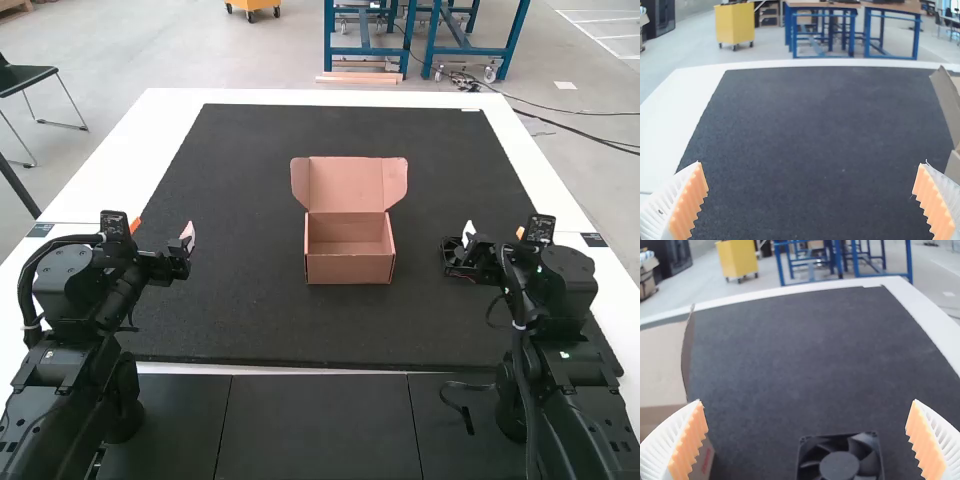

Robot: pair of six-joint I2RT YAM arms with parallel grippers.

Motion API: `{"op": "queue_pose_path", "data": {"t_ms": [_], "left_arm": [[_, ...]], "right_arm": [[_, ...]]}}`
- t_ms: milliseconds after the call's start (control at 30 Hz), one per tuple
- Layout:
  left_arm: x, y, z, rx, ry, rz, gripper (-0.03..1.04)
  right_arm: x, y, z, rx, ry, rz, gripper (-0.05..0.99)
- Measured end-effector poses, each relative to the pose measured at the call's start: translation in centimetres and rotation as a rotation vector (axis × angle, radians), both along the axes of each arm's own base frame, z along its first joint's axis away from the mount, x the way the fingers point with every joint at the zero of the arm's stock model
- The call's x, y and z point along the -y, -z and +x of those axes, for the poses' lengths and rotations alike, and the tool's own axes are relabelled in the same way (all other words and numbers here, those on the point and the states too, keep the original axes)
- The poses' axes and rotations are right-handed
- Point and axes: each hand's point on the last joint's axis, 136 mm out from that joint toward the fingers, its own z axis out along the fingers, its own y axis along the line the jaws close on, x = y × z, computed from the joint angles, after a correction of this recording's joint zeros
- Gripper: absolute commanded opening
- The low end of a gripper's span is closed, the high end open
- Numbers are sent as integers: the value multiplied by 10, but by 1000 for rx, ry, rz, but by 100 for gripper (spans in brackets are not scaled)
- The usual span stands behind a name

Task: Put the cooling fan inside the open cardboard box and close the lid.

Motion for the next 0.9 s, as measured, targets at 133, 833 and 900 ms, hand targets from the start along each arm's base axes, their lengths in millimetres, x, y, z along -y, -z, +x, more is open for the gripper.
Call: {"op": "queue_pose_path", "data": {"t_ms": [133, 833, 900], "left_arm": [[0, 0, 0, 0, 0, 0, 97], [0, 0, 0, 1, 0, 0, 97], [0, -3, 0, 11, 0, 0, 97]], "right_arm": [[0, 0, 0, 0, 0, 0, 91], [0, 0, 0, 0, 0, 0, 91], [0, 0, 0, 2, 0, 0, 91]]}}
